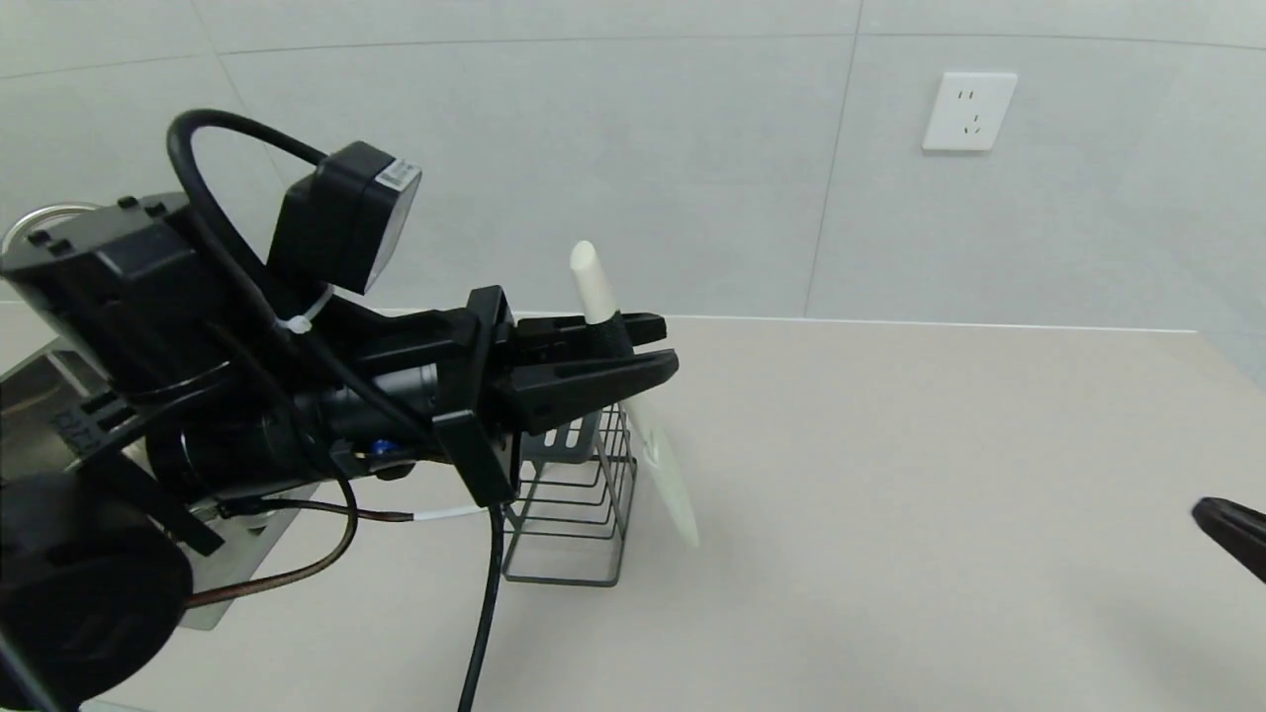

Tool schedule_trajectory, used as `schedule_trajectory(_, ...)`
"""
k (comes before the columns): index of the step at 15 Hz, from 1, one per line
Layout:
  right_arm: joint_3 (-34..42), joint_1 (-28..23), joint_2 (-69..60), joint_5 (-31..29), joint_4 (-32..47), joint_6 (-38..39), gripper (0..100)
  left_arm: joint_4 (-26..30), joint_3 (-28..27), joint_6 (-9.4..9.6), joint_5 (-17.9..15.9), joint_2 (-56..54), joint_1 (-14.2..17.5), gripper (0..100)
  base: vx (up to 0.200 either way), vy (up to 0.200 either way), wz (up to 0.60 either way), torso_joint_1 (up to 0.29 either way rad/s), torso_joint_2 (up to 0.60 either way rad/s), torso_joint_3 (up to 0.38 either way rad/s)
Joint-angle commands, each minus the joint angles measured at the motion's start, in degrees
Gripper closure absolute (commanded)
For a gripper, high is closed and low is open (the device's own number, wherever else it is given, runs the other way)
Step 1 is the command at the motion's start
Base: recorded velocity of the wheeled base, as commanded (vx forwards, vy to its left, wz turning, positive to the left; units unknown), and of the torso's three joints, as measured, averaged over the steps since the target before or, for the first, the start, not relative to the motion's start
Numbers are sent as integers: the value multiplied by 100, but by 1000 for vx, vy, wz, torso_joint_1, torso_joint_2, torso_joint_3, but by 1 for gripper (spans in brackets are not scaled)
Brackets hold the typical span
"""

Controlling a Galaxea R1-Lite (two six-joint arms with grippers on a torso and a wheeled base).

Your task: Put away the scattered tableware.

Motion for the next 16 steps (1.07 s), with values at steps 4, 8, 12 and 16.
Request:
schedule_trajectory(4, 608, -782, -4362, 63, 2432, -138, 100, 684, -412, 524, 180, -458, -33, 100, 0, 0, 0, 0, 0, 0)
schedule_trajectory(8, 617, -1072, -4696, 2, 3294, -217, 100, 1413, -588, 621, 347, -898, -24, 100, 0, 0, 0, 0, 0, 0)
schedule_trajectory(12, 617, -1072, -4696, -1317, 4559, 29, 100, 2231, -658, 1289, 778, -1249, 64, 100, 0, 0, 0, 0, 0, 0)
schedule_trajectory(16, 608, -1072, -4696, -1633, 4718, 389, 100, 2609, -702, 1394, 945, -1539, 275, 100, 0, 0, 0, 0, 0, 0)
